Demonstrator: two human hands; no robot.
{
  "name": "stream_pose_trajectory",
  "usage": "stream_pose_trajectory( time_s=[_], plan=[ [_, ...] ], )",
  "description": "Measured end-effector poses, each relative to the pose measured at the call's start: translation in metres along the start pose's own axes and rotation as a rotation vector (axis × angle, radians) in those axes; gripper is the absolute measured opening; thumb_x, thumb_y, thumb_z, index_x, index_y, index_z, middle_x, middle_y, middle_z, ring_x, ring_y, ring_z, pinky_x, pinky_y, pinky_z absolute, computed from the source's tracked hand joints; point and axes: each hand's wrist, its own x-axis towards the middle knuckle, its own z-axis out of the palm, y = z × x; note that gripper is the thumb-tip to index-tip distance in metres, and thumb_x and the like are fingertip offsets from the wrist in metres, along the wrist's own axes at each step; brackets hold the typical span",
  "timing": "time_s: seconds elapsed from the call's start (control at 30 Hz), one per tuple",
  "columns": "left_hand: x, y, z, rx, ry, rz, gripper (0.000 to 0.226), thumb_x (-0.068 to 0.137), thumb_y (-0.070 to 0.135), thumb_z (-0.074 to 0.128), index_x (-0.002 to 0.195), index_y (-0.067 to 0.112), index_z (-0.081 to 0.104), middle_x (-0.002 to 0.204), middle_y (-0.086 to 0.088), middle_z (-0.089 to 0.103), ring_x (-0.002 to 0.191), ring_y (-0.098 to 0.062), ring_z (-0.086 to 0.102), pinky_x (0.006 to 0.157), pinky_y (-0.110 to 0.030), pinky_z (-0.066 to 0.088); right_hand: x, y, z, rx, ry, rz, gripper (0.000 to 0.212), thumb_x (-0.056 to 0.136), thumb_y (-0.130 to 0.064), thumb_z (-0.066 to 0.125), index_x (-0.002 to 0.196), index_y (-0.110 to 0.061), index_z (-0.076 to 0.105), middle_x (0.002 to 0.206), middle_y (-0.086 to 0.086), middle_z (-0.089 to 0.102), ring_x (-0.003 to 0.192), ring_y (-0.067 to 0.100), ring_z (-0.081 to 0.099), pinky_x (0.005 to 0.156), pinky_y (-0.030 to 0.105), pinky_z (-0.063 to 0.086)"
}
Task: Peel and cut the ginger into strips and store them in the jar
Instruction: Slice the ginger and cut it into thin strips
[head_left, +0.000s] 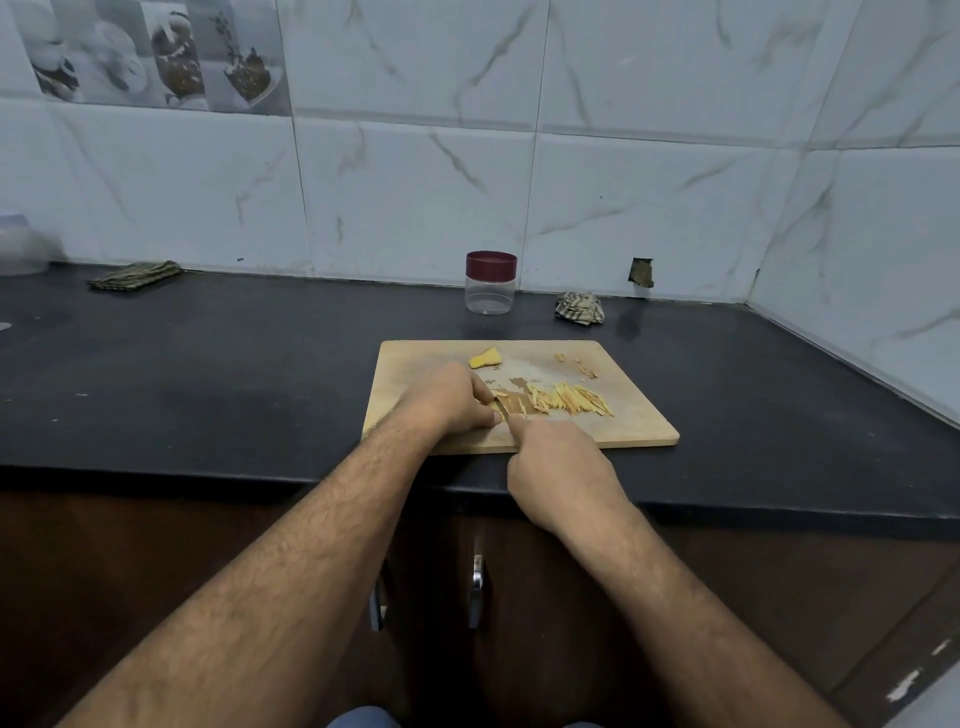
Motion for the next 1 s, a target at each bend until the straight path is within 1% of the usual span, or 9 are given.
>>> stream_pose_trajectory(
  time_s=[0.13,0.2,0.33,0.47,0.53,0.6,0.73,0.8,1.0],
  plan=[
    [-0.002,0.003,-0.001,0.010,-0.015,-0.002,0.035,0.081,0.035,0.078,0.115,0.025,0.073,0.111,0.006,0.070,0.104,-0.012,0.060,0.096,-0.033,0.050,-0.013,0.006,0.001,-0.022,0.004,-0.005,0.050,0.094,-0.011,0.047,0.141,-0.028,0.044,0.111,0.004,0.059,0.090,0.021,0.050,0.067,0.031,0.041],
    [-0.005,0.003,-0.003,0.014,-0.018,-0.007,0.035,0.081,0.035,0.078,0.115,0.025,0.073,0.111,0.007,0.070,0.104,-0.012,0.060,0.096,-0.034,0.050,-0.011,0.005,0.001,-0.022,0.012,-0.006,0.048,0.094,-0.012,0.047,0.140,-0.028,0.046,0.103,0.003,0.057,0.086,0.019,0.046,0.067,0.030,0.040],
    [-0.004,0.004,-0.002,0.002,-0.015,-0.015,0.035,0.080,0.035,0.079,0.113,0.027,0.073,0.110,0.008,0.069,0.104,-0.011,0.060,0.097,-0.034,0.050,-0.004,0.003,0.002,0.015,0.050,0.014,0.045,0.094,-0.011,0.044,0.136,-0.026,0.051,0.110,0.004,0.061,0.096,0.022,0.055,0.068,0.030,0.041],
    [-0.004,0.003,-0.004,0.000,-0.020,-0.020,0.033,0.080,0.036,0.079,0.111,0.027,0.074,0.103,0.008,0.067,0.105,-0.012,0.060,0.096,-0.033,0.050,-0.001,0.007,0.000,0.048,0.045,0.038,0.042,0.093,-0.010,0.042,0.131,-0.026,0.053,0.108,0.002,0.061,0.089,0.019,0.050,0.067,0.030,0.043],
    [-0.005,0.003,-0.003,0.005,-0.011,-0.016,0.034,0.080,0.037,0.079,0.112,0.027,0.072,0.097,0.008,0.062,0.104,-0.013,0.060,0.095,-0.033,0.049,-0.001,0.011,-0.001,0.064,0.048,0.044,0.046,0.093,-0.010,0.042,0.135,-0.027,0.051,0.113,0.002,0.061,0.096,0.021,0.055,0.070,0.031,0.047],
    [-0.005,0.002,-0.002,-0.001,0.013,-0.011,0.037,0.078,0.038,0.080,0.112,0.026,0.071,0.101,0.007,0.065,0.102,-0.014,0.060,0.093,-0.033,0.050,-0.002,0.012,-0.003,0.085,0.048,0.048,0.050,0.094,-0.011,0.043,0.141,-0.028,0.048,0.121,0.003,0.061,0.105,0.022,0.056,0.075,0.031,0.049],
    [-0.006,0.001,0.000,-0.023,0.041,-0.005,0.029,0.077,0.036,0.081,0.102,0.025,0.071,0.095,0.005,0.067,0.094,-0.014,0.061,0.085,-0.031,0.052,0.000,0.008,-0.004,0.107,0.046,0.029,0.053,0.095,-0.012,0.042,0.146,-0.028,0.043,0.132,0.005,0.057,0.115,0.023,0.055,0.085,0.033,0.050],
    [-0.007,0.001,0.001,-0.022,0.041,-0.003,0.026,0.078,0.035,0.081,0.101,0.025,0.072,0.091,0.006,0.064,0.095,-0.014,0.061,0.085,-0.032,0.052,0.002,0.005,-0.004,0.110,0.036,0.023,0.053,0.095,-0.013,0.043,0.146,-0.028,0.043,0.137,0.005,0.054,0.121,0.024,0.052,0.089,0.034,0.048],
    [-0.006,0.001,0.001,-0.012,0.041,-0.004,0.021,0.077,0.035,0.081,0.095,0.027,0.073,0.097,0.005,0.067,0.096,-0.014,0.061,0.086,-0.032,0.052,0.006,0.002,-0.001,0.075,0.028,0.009,0.052,0.095,-0.013,0.044,0.145,-0.029,0.045,0.136,0.006,0.053,0.121,0.025,0.051,0.087,0.033,0.047]
  ],
)
